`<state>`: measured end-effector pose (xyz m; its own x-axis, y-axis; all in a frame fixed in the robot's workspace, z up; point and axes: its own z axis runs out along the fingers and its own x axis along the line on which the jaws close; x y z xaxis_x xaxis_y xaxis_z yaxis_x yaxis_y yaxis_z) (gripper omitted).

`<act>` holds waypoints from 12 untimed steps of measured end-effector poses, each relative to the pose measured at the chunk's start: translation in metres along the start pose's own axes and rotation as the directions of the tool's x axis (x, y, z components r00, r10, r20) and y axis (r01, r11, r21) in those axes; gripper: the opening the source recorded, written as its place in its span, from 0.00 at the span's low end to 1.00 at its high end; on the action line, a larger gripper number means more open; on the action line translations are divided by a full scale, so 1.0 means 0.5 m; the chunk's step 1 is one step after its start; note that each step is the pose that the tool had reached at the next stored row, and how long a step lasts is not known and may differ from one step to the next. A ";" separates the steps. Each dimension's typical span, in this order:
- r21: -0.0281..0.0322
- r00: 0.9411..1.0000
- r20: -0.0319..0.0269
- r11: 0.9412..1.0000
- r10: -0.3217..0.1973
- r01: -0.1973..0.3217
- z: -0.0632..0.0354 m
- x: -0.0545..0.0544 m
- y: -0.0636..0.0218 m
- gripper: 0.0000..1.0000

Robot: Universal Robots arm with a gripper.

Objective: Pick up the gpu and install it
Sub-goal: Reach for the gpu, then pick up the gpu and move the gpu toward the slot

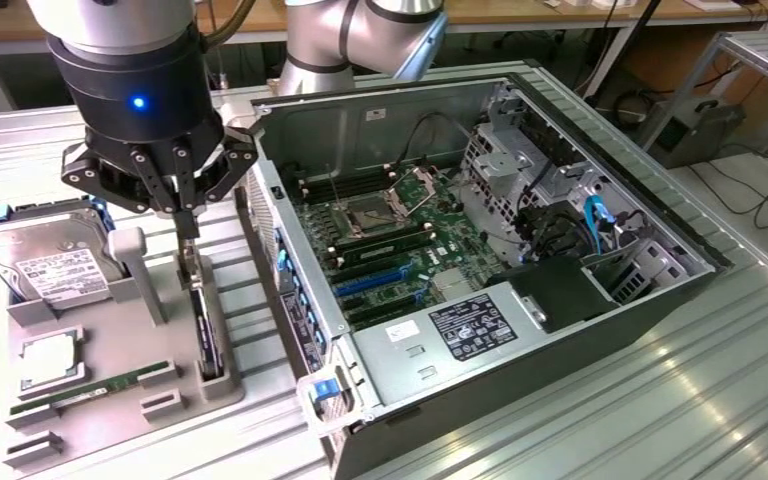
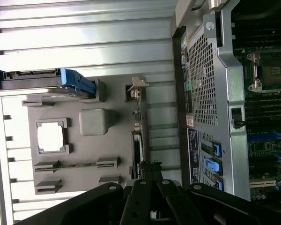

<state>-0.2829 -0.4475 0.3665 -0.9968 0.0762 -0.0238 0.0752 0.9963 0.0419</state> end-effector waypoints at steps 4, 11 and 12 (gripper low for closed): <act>0.000 1.000 0.000 1.000 0.000 0.000 0.000 0.000 0.000 0.11; 0.000 1.000 0.000 1.000 0.000 0.000 0.000 0.000 0.000 0.17; 0.000 1.000 0.000 1.000 0.000 0.000 0.000 0.000 0.000 0.24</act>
<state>-0.2829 -0.4475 0.3665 -0.9968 0.0763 -0.0238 0.0752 0.9963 0.0419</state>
